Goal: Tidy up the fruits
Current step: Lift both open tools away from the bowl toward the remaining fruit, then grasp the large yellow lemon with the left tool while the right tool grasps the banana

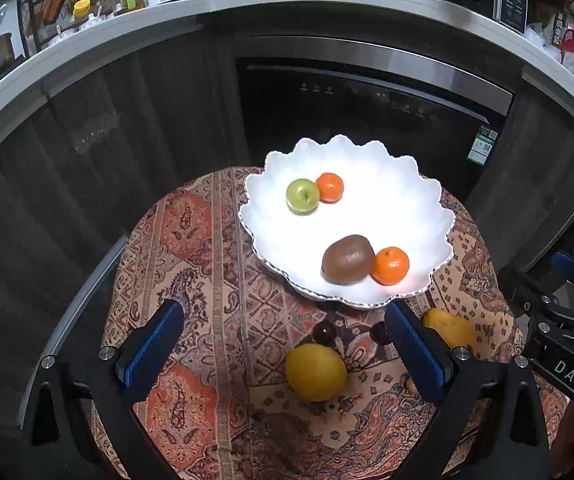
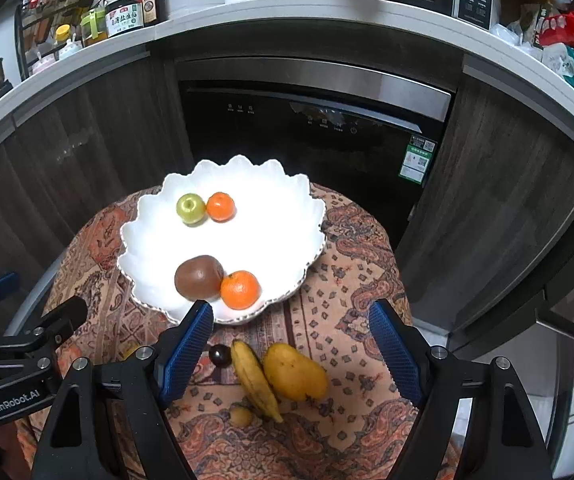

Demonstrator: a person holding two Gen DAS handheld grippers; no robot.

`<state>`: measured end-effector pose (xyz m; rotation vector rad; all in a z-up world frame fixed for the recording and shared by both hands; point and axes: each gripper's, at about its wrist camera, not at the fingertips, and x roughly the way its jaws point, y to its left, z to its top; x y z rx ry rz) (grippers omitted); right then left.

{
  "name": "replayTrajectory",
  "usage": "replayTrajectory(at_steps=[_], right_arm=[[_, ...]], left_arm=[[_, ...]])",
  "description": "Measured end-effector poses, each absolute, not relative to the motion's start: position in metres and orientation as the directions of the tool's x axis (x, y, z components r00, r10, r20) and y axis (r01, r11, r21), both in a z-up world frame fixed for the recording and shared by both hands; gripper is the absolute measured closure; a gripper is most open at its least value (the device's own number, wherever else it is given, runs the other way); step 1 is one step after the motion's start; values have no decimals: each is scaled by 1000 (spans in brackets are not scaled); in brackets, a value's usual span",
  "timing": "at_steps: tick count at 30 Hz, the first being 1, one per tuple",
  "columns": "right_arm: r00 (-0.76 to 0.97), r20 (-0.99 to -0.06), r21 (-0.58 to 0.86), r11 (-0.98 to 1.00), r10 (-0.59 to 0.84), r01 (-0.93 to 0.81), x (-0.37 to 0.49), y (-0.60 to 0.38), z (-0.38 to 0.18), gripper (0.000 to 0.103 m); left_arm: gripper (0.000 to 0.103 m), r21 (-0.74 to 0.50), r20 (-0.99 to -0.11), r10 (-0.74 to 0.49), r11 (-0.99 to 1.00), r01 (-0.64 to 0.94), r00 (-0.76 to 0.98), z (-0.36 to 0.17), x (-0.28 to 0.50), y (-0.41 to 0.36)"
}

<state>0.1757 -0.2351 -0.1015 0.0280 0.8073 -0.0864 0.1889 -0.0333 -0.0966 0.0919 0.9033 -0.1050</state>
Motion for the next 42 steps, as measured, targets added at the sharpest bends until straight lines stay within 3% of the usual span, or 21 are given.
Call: replayTrajectory(at_steps=[29,42], right_arm=[[613,-787,-5,994,-73,111,161,-241,-158,22],[570,-819,2,994,-63,114,164,-242,-192,22]], left_arm=[[2,21,-841,-54,991,133,538,-158,178,-40],[7,22,-874,-46,991,134,483,-196,184,-44]])
